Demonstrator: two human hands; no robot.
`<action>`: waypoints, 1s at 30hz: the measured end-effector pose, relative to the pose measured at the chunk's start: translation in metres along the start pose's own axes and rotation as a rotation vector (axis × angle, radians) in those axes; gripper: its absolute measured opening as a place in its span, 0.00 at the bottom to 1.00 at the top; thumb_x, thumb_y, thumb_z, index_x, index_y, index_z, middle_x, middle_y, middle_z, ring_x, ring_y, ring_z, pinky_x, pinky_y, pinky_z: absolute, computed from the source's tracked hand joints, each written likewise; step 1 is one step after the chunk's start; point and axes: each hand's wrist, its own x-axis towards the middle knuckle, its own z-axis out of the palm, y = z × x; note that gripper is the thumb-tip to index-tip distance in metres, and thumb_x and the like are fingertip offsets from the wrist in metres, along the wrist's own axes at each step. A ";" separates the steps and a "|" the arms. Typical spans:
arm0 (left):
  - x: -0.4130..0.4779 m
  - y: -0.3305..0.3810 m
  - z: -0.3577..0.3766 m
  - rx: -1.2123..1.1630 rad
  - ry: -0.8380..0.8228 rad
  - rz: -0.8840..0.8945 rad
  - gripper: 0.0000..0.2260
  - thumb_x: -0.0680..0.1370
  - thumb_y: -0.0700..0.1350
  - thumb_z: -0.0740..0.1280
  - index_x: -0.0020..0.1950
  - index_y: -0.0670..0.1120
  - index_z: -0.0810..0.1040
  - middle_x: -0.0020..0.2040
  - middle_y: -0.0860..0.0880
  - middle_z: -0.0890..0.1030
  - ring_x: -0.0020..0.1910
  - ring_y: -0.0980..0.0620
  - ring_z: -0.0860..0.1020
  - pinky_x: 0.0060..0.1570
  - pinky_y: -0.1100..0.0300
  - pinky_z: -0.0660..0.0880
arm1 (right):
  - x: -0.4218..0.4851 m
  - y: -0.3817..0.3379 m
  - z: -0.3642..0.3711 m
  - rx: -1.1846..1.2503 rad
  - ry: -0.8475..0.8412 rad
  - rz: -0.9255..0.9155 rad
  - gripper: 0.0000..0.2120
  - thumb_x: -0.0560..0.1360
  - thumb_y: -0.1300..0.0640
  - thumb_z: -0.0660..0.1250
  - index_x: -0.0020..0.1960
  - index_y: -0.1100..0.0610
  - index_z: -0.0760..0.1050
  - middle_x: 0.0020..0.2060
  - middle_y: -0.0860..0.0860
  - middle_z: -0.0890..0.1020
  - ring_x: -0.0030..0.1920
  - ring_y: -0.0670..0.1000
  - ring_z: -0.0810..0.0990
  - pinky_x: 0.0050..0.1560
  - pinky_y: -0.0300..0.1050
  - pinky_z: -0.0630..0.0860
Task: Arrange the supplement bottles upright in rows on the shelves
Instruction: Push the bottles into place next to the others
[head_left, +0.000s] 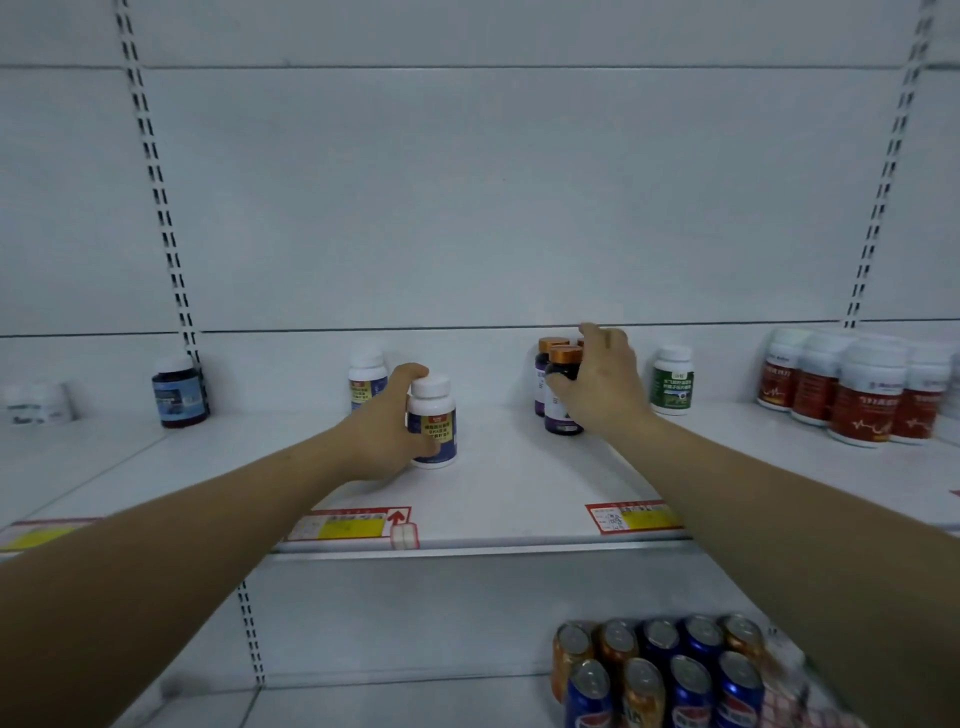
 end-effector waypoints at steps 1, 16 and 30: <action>0.001 -0.005 -0.004 0.020 -0.003 0.016 0.34 0.72 0.41 0.72 0.71 0.54 0.57 0.61 0.49 0.71 0.55 0.49 0.74 0.54 0.57 0.72 | -0.005 -0.011 0.000 -0.021 0.042 -0.103 0.29 0.74 0.51 0.67 0.71 0.56 0.63 0.65 0.57 0.67 0.65 0.58 0.66 0.62 0.49 0.65; 0.054 -0.062 -0.044 0.506 0.139 0.163 0.38 0.68 0.55 0.74 0.73 0.53 0.60 0.75 0.44 0.53 0.75 0.46 0.49 0.69 0.50 0.57 | -0.050 -0.074 0.066 -0.370 -0.718 -0.084 0.36 0.72 0.27 0.47 0.75 0.44 0.56 0.76 0.51 0.58 0.74 0.56 0.57 0.71 0.59 0.55; 0.089 -0.072 -0.029 0.516 0.230 0.157 0.32 0.70 0.51 0.71 0.72 0.49 0.63 0.66 0.44 0.63 0.67 0.42 0.59 0.63 0.49 0.64 | -0.050 -0.074 0.065 -0.370 -0.708 -0.095 0.35 0.73 0.28 0.48 0.75 0.44 0.56 0.76 0.50 0.58 0.74 0.55 0.57 0.70 0.58 0.56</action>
